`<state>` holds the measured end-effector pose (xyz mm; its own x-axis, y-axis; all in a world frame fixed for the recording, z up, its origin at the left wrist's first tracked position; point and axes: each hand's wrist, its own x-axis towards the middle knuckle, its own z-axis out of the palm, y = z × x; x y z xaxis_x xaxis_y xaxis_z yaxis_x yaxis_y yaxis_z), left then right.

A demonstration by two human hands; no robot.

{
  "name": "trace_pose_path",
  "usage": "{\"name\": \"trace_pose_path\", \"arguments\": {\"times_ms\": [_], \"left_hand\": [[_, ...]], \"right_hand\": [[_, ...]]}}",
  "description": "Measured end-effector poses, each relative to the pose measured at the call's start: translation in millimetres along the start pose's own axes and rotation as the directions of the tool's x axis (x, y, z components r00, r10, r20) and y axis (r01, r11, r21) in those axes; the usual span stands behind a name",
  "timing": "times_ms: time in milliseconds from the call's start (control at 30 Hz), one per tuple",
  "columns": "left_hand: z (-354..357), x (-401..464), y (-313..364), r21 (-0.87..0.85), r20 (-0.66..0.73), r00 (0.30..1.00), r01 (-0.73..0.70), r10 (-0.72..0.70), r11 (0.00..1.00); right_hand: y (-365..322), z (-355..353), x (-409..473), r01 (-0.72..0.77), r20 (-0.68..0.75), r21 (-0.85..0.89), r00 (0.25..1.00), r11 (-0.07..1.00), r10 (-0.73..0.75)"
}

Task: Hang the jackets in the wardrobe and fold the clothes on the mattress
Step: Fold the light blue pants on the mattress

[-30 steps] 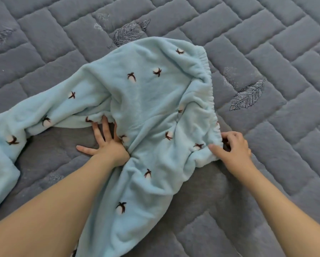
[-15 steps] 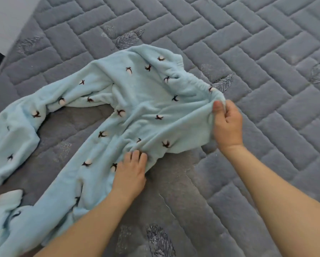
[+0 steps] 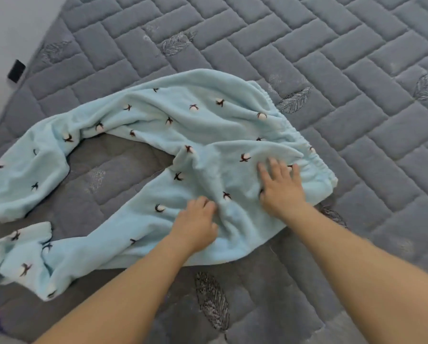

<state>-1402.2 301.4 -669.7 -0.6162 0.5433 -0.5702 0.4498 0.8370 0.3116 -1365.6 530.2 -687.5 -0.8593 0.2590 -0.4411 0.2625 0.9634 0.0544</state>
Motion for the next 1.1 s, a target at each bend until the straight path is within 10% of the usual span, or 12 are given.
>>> {"name": "trace_pose_path", "arguments": {"times_ms": [167, 333, 533, 667, 733, 833, 1000, 1100], "left_hand": [[-10, -34, -125, 0.012, -0.101, 0.938, 0.334, -0.331, 0.943], [-7, -120, -248, -0.01, -0.06, 0.943, 0.326, -0.326, 0.945], [11, -213, -366, 0.439, 0.067, 0.917, 0.327, -0.394, 0.837], [-14, -209, -398, 0.512, -0.004, 0.969, 0.215, -0.249, 0.832], [-38, -210, -402, 0.233, 0.149, 0.969, 0.161, -0.198, 0.959], [-79, -218, -413, -0.137, 0.514, 0.805, 0.419, -0.297, 0.898], [-120, -213, -475, 0.289, 0.5, 0.656, 0.489, -0.566, 0.823], [-104, -213, -493, 0.53, 0.318, 0.581, 0.547, -0.75, 0.648]], "right_hand": [[-114, 28, -29, 0.253, -0.056, 0.143, 0.967, 0.957, -0.247], [-251, 25, -33, 0.581, -0.243, 0.159, 0.807, 0.798, -0.539], [-383, 2, -19, 0.718, 0.228, 0.071, 0.664, 0.692, -0.712], [-410, -22, 2, 0.463, 0.572, 0.179, 0.669, 0.868, -0.475], [-400, -41, 17, 0.179, 0.774, 0.216, 0.568, 0.96, -0.28], [-395, -72, 35, -0.049, 0.886, 0.249, 0.415, 0.967, -0.207], [-437, -71, 45, 0.333, 0.433, 0.014, 0.848, 0.943, -0.306], [-448, -43, 36, 0.41, 0.168, -0.086, 0.904, 0.908, -0.393]]}}
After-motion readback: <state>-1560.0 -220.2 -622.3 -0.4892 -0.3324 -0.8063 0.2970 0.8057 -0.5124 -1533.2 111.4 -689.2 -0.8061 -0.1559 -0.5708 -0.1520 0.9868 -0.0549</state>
